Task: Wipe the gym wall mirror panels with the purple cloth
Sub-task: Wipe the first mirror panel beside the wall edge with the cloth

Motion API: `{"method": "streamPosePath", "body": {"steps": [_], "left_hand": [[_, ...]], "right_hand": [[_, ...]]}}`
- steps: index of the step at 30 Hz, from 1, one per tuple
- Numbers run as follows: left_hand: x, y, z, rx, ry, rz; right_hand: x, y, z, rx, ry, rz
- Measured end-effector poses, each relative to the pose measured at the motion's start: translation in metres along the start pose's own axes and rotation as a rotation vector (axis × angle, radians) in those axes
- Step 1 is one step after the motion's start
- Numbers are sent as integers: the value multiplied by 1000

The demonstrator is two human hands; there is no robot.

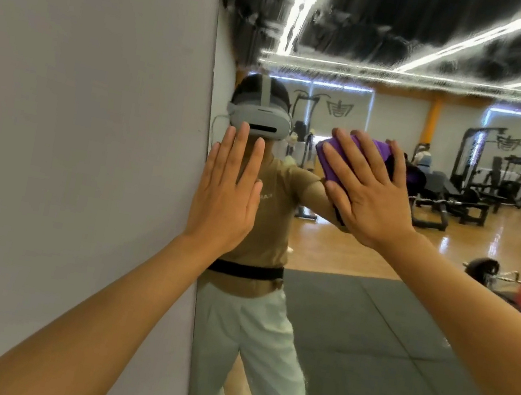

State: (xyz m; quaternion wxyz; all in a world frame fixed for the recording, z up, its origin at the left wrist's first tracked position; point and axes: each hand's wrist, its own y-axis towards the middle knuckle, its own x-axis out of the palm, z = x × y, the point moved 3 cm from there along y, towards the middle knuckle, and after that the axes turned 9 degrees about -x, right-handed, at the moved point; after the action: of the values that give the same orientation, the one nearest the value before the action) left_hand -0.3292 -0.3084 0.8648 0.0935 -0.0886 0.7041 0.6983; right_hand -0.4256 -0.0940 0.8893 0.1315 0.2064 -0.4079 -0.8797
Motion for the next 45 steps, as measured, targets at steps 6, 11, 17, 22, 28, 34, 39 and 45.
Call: {"method": "streamPosePath", "body": {"steps": [6, 11, 17, 22, 28, 34, 39, 45], "left_hand": [[8, -14, 9, 21, 12, -58], [11, -23, 16, 7, 45, -62], [16, -23, 18, -8, 83, -73], [19, -23, 24, -71, 133, -44], [28, -23, 62, -339, 97, 15], [37, -16, 82, -464, 30, 86], [46, -18, 89, -450, 98, 66], [51, -20, 91, -476, 134, 0]], "right_hand": [[20, -50, -45, 113, 14, 51], [51, -184, -114, -140, -34, -108], [53, -201, -103, -268, -45, -191], [35, -131, -46, -123, 22, -21], [7, -50, 31, 37, 31, 53], [29, -115, -8, 46, 68, 77], [59, -240, -56, -216, -2, -78], [64, -263, -42, -387, -58, -137]]}}
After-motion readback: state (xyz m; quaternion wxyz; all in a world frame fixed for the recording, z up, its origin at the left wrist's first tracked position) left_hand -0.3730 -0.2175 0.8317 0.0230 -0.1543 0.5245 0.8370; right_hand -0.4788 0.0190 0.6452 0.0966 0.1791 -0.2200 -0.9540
